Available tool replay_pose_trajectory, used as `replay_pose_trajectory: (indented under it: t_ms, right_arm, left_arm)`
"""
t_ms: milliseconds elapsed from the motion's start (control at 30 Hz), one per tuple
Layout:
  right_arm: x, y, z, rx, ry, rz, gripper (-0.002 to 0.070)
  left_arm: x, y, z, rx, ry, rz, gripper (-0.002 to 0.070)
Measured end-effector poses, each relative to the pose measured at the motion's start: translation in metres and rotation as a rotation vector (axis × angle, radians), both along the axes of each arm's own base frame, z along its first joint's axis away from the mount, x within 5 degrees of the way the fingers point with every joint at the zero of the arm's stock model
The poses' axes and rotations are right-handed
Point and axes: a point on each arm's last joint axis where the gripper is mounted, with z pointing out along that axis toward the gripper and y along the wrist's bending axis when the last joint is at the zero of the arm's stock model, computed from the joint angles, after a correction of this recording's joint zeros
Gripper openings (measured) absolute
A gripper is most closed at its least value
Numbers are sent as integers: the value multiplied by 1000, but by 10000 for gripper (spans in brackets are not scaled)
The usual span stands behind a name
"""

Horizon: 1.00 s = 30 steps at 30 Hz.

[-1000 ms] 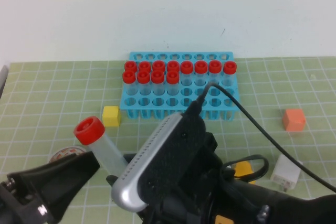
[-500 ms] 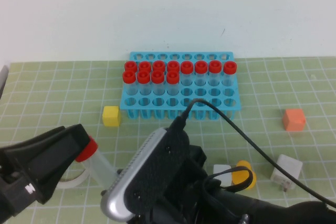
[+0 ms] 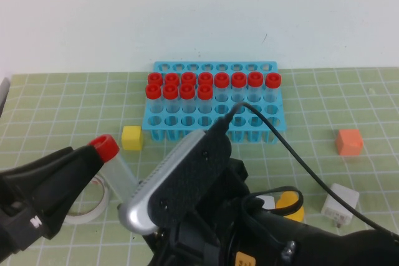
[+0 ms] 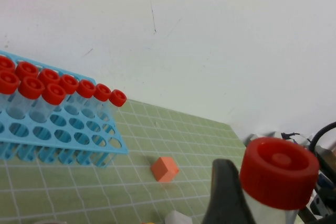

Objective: Place the test tubes

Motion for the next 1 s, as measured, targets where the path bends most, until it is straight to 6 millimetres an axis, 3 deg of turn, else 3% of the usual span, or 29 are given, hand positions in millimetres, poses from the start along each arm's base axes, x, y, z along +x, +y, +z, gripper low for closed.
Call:
replay_pose_trajectory:
  t_ms: [433,600,1000]
  right_arm:
    - [-4,11,4,8,12,85,230]
    - [-4,13,4,4,9,87,230]
    - [-3,13,3,-5,-4,94,230]
  left_arm:
    - [-1,-1,0,27,-24,-14,391]
    - [0,0,0,32,-25,3,265]
    - [0,0,0,43,-29,6,267]
